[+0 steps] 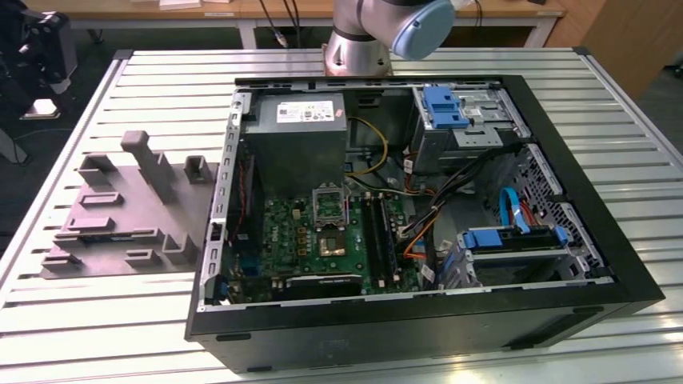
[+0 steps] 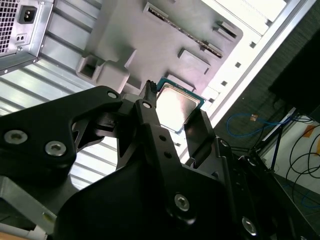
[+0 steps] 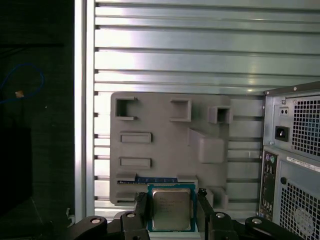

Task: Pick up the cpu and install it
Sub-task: 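Pick up the cpu and move it towards the insertion slot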

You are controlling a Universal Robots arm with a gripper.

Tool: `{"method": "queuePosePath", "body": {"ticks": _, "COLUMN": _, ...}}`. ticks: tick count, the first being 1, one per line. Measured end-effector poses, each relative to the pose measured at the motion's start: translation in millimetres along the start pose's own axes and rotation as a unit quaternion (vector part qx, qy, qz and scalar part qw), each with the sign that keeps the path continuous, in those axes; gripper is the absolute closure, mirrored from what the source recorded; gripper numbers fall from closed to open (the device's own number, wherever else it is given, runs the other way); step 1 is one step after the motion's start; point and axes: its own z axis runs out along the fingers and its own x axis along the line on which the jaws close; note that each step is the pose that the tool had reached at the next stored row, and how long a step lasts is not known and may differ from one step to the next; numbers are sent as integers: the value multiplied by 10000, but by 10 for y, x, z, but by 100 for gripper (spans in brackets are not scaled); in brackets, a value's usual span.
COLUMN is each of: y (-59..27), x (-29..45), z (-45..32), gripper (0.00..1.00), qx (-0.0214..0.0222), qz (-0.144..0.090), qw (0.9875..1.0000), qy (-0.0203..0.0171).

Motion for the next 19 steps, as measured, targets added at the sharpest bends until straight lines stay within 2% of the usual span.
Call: {"method": "queuePosePath", "body": {"ticks": 19, "y": 0, "x": -110, "z": 2, "gripper": 53, "qx": 0, "qz": 0, "qw": 10000, "qy": -1}}
